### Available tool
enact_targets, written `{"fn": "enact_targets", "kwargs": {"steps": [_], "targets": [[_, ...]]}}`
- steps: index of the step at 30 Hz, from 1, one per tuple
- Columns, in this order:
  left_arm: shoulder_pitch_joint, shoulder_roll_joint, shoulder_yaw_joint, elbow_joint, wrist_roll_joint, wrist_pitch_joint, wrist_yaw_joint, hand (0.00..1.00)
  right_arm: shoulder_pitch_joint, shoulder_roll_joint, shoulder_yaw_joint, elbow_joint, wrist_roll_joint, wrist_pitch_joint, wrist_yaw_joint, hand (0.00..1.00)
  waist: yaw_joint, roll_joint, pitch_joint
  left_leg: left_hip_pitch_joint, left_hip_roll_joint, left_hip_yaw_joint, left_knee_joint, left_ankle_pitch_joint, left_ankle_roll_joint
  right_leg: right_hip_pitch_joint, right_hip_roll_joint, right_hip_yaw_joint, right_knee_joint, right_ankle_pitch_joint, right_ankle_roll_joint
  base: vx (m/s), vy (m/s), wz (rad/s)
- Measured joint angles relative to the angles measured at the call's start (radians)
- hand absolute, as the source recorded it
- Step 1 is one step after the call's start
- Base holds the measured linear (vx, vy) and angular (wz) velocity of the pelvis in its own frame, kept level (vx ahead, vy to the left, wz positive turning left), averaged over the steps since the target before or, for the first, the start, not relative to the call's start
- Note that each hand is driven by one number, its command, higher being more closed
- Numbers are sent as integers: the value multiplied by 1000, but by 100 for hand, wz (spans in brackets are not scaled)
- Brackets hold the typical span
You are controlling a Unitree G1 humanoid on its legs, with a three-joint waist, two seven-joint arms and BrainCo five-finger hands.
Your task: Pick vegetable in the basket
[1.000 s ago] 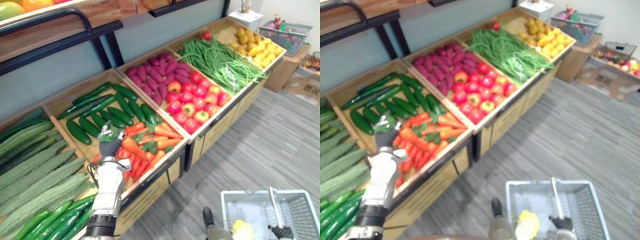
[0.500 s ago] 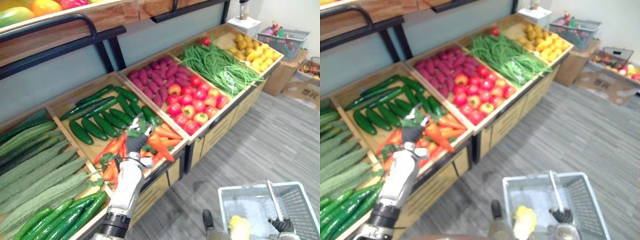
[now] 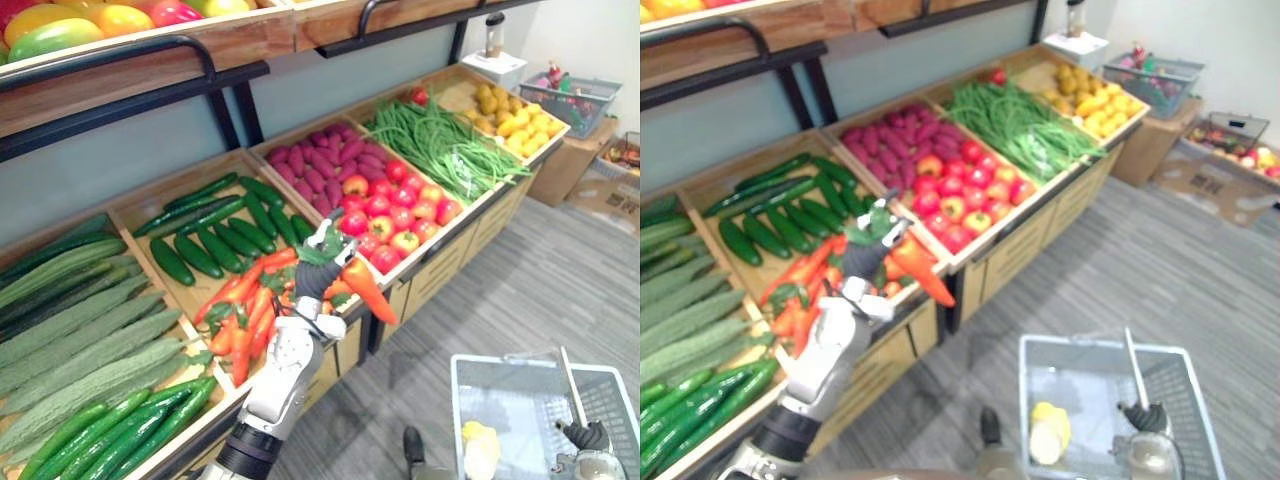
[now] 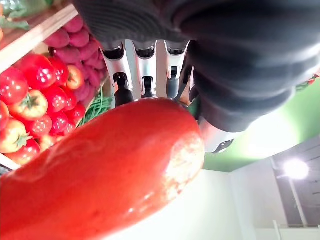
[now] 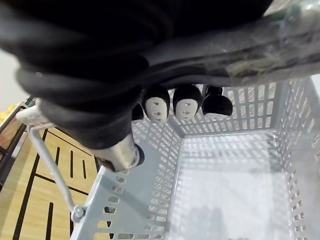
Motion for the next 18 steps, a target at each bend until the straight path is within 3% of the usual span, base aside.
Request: {"fn": "enact_targets", "kwargs": {"steps": [5, 18], "targets": [[-16, -2, -68, 0, -1, 0, -8, 100, -7, -4, 8, -31, 3, 3, 2, 100, 14, -8, -5, 0, 1, 2, 1, -2, 2, 0, 0, 1, 0, 2, 2, 0, 0, 0], [-49, -13, -231, 11, -40, 0, -36, 100, -12, -4, 141, -162, 32, 2, 27, 100, 13, -18, -8, -1, 2, 12, 17, -13, 3, -1, 2, 17, 0, 2, 3, 0, -3, -1]]}}
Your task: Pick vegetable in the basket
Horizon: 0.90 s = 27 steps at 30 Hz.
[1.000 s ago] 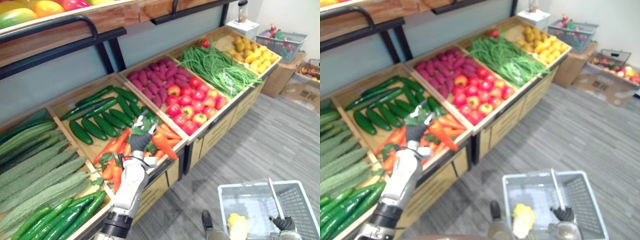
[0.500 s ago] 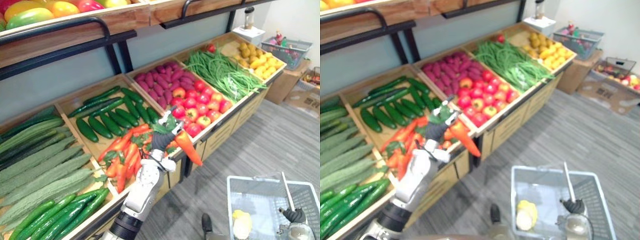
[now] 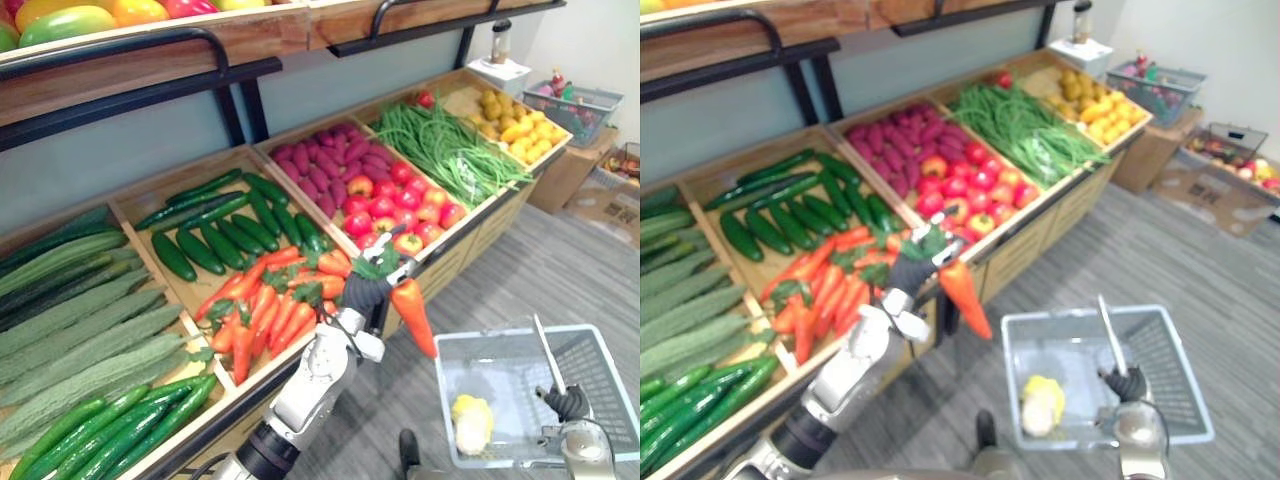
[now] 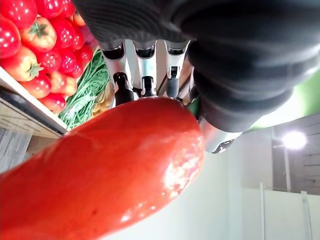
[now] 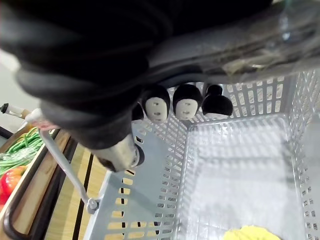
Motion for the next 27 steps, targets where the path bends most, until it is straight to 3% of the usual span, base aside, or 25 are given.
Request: {"fn": "enact_targets", "kwargs": {"steps": [17, 22, 27], "targets": [[-59, -69, -163, 84, -2, 3, -36, 100, 15, 0, 62, -188, 20, 6, 20, 100, -3, -11, -2, 8, 6, 39, 19, -18, -3, -4, 4, 21, 0, 1, 1, -4, -6, -5], [-61, -85, -189, 136, 1, 8, -35, 100, 18, 2, 102, -260, 41, 4, 40, 100, -25, -12, -2, 11, 13, 51, 17, -20, -5, -8, 12, 30, 0, 1, 1, 7, -17, -6], [-91, -120, -199, 211, 17, 16, -30, 100, 42, 8, 129, -297, 83, 3, 49, 100, -28, -12, -2, 7, 13, 58, 15, -21, -7, -22, 18, 41, 0, 1, 1, 9, -20, -7]]}}
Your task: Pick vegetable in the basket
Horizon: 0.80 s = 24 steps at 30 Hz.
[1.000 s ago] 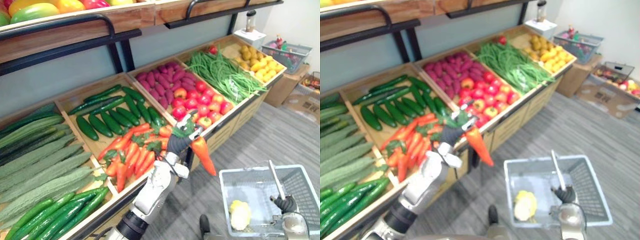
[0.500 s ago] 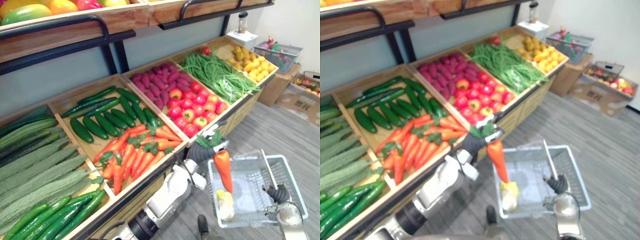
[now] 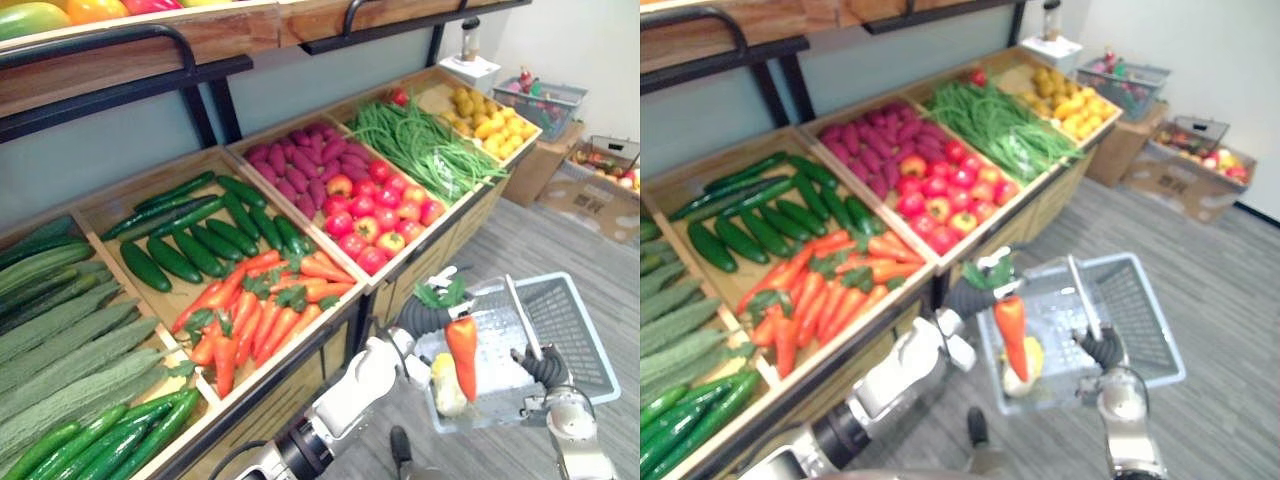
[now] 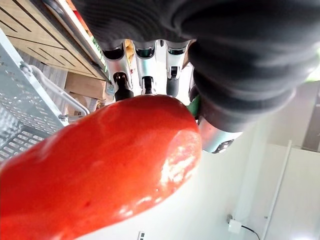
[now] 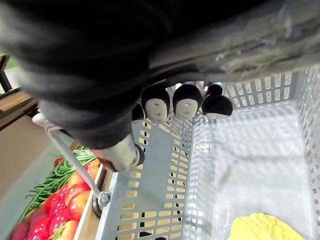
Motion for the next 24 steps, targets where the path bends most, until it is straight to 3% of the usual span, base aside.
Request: {"fn": "enact_targets", "kwargs": {"steps": [9, 18, 24], "targets": [[-14, -31, -15, 81, 46, 5, 20, 100, 26, 33, 45, -1, 55, 0, 30, 100, -24, 0, 0, 2, -4, 0, -2, 0, 0, 0, -1, 3, 0, 0, 0, 0, 0, 0], [-16, -37, -33, 112, 84, 6, 23, 100, 34, 33, 46, -8, 64, 0, 33, 100, -27, -2, 1, 3, -7, 1, -1, 0, 0, 0, -3, 14, 0, 1, 1, 0, 0, 0], [-56, -79, -37, 210, 216, 7, 54, 100, 51, 34, 81, -69, 73, -1, 33, 100, -42, -14, 1, 3, -7, 12, -1, 0, 0, -6, -1, 24, 0, 0, 0, -6, -12, -4]]}}
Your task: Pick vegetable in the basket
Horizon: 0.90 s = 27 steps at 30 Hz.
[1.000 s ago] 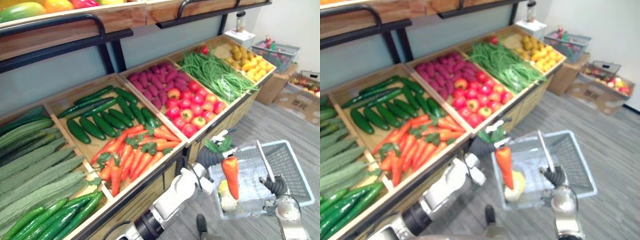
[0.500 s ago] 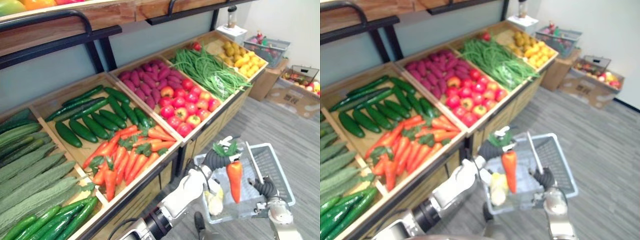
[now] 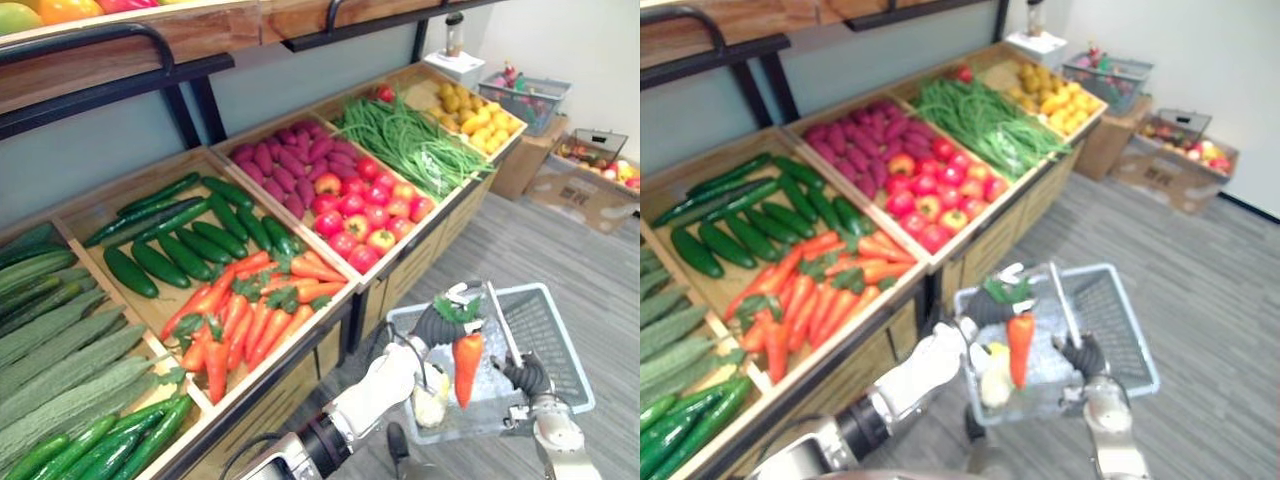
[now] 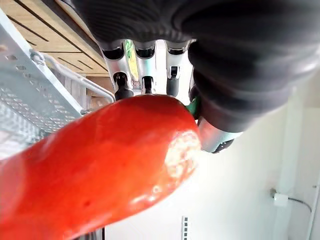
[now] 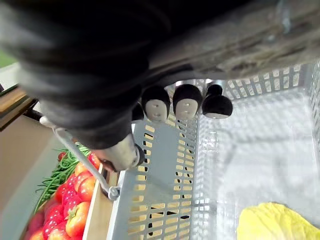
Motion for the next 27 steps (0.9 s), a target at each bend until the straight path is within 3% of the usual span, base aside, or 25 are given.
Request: {"fn": "enact_targets", "kwargs": {"steps": [6, 7, 14, 27], "targets": [[-44, -41, 1, 86, 122, 17, 51, 100, 0, 0, 16, -12, 2, -21, -1, 100, -15, -8, 1, 8, -5, 30, -3, 0, 0, -14, 7, 26, 0, 2, 2, 15, -13, -15], [-54, -48, 0, 111, 147, 20, 64, 0, 0, 0, 33, -12, 10, -21, -1, 100, -18, -11, 1, 12, -5, 36, -3, -1, -2, -14, 10, 30, 0, 3, 0, 14, -9, -14], [-75, -64, 1, 176, 215, 22, 102, 0, -1, 10, 74, -12, 23, -24, -3, 100, -36, -28, 0, 8, -8, 40, -3, -3, -1, -29, 10, 34, 6, 1, -4, 2, -3, -2], [-76, -65, -10, 213, 260, 27, 102, 0, -2, 27, 83, 0, 38, -25, -22, 100, -40, -32, -1, -5, -8, 33, -1, -3, -1, -33, 8, 29, 6, 3, 0, 0, -1, 0]]}}
